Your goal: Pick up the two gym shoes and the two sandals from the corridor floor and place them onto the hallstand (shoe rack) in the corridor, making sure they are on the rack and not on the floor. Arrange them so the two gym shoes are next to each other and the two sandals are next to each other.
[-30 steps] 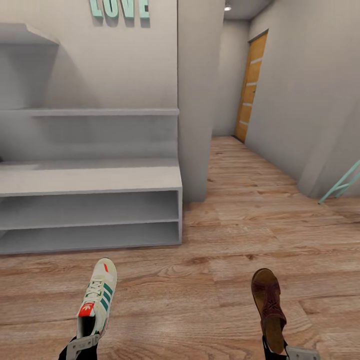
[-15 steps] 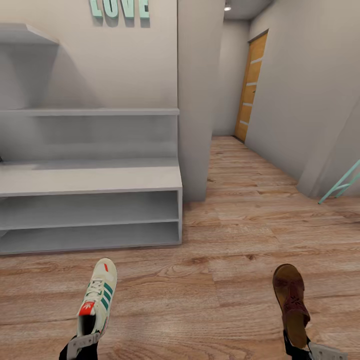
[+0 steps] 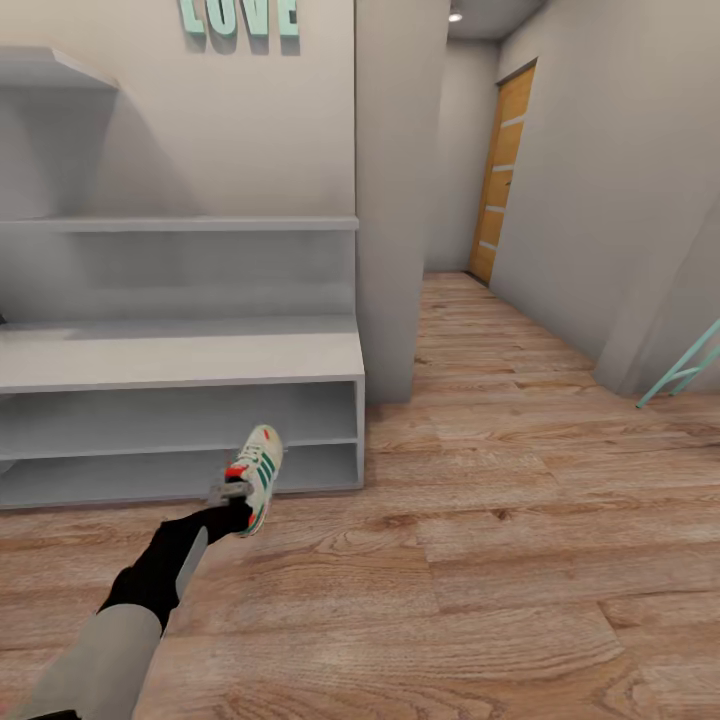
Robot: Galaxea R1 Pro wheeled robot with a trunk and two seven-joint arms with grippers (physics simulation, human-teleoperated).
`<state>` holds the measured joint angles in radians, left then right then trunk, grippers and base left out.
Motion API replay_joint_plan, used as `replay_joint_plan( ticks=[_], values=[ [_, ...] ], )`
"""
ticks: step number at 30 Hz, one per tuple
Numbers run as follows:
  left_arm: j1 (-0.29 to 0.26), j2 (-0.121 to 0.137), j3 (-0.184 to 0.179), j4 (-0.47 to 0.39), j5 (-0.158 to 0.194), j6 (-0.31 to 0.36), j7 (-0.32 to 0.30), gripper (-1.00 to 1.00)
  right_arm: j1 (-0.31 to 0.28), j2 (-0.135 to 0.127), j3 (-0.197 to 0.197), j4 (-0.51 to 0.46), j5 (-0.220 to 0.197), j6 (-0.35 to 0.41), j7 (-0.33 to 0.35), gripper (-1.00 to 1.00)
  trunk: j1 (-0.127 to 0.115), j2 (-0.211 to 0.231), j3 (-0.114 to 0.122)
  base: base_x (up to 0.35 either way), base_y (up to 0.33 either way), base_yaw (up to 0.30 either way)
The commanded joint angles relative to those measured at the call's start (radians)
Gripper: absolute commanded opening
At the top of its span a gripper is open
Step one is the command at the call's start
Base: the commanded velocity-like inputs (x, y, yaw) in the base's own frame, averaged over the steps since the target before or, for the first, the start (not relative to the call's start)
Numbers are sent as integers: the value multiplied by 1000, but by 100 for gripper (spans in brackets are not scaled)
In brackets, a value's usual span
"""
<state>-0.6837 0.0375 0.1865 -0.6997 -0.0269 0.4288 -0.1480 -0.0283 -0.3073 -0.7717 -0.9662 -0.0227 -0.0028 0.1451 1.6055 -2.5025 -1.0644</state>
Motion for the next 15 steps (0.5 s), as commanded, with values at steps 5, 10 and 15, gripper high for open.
replay_joint_plan(
  ticks=[5, 10, 15],
  values=[
    [-66, 3, 2, 0, -9, 53, 18, -100, -1, 6, -1, -29, -8, 2, 10, -100, 0, 0, -1, 0, 0, 0],
    [-122, 2, 2, 7, -8, 135, 60, -100, -1, 8, 0, -36, -8, 3, 10, -100, 0, 0, -1, 0, 0, 0],
    [-149, -1, 1, 30, -6, 165, 76, -100, -1, 8, 1, -54, -8, 4, 10, -100, 0, 0, -1, 0, 0, 0]
  ],
)
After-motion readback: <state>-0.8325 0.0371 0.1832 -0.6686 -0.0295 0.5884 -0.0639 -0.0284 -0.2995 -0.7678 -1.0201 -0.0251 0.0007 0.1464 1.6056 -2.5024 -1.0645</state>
